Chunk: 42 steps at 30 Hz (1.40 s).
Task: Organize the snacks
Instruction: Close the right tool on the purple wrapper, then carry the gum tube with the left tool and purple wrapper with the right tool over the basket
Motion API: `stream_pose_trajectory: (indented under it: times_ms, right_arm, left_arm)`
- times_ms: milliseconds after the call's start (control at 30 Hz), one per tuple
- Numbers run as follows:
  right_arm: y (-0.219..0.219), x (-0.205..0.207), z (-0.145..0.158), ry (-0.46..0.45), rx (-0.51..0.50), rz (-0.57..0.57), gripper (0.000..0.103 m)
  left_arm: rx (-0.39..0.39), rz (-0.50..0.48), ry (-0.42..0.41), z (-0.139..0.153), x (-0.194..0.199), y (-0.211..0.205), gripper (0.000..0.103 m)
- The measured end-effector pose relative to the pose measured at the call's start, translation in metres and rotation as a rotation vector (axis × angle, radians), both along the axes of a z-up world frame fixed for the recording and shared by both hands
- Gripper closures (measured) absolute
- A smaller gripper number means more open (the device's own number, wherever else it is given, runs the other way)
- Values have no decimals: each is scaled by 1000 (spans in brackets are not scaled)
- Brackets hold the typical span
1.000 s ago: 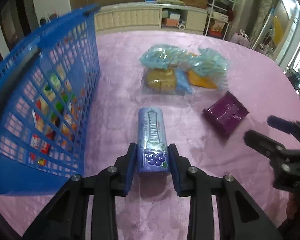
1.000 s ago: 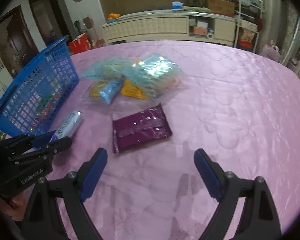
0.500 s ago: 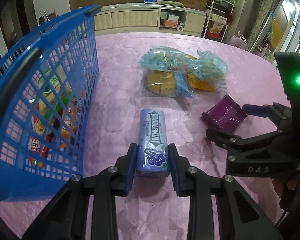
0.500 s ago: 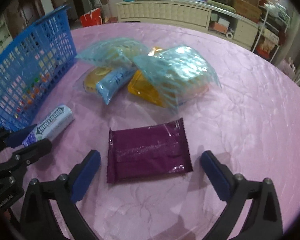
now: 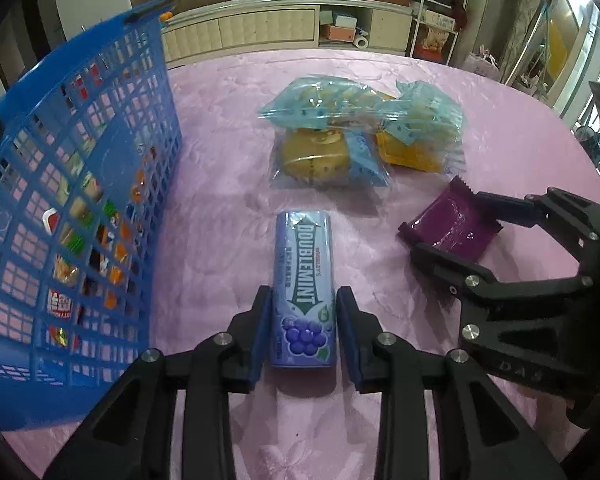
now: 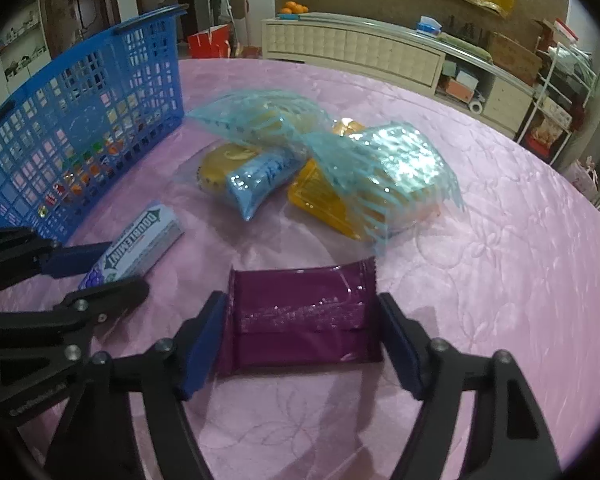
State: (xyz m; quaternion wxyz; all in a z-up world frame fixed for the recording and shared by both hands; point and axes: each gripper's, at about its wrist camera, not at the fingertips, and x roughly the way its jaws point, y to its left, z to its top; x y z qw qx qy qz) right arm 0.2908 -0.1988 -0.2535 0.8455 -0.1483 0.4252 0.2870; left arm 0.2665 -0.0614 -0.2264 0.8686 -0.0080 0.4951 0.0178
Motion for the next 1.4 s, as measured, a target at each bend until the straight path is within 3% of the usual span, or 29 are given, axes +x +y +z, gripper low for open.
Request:
stream_pose_trajectory:
  times_ms: [100,167,400,833,1167,1400]
  right_arm:
    - [1,-3,2,-7,-3,6,34]
    - [1,-5,3,-4,-8,9,43]
    - [-13,-24,9,-16,-40,-19,46]
    - [-40,-78,88,-93,59,-120,46]
    - [-7,-113,152,-189,122,-78,46]
    - [32,-119,175,-239,144,-17,46]
  left_arm:
    - [-9,0,-14,-1,0,-1,75]
    - [-4,-13,-25,-2,-3,-3,75]
    - [-22,-32,-40,7,-22,-13,75]
    - [-69,-71,-253,103,-90,-6,75]
    - [-73,-27,-368,157,-136,37,75]
    - [-51,5,-385,177,-147,84,75]
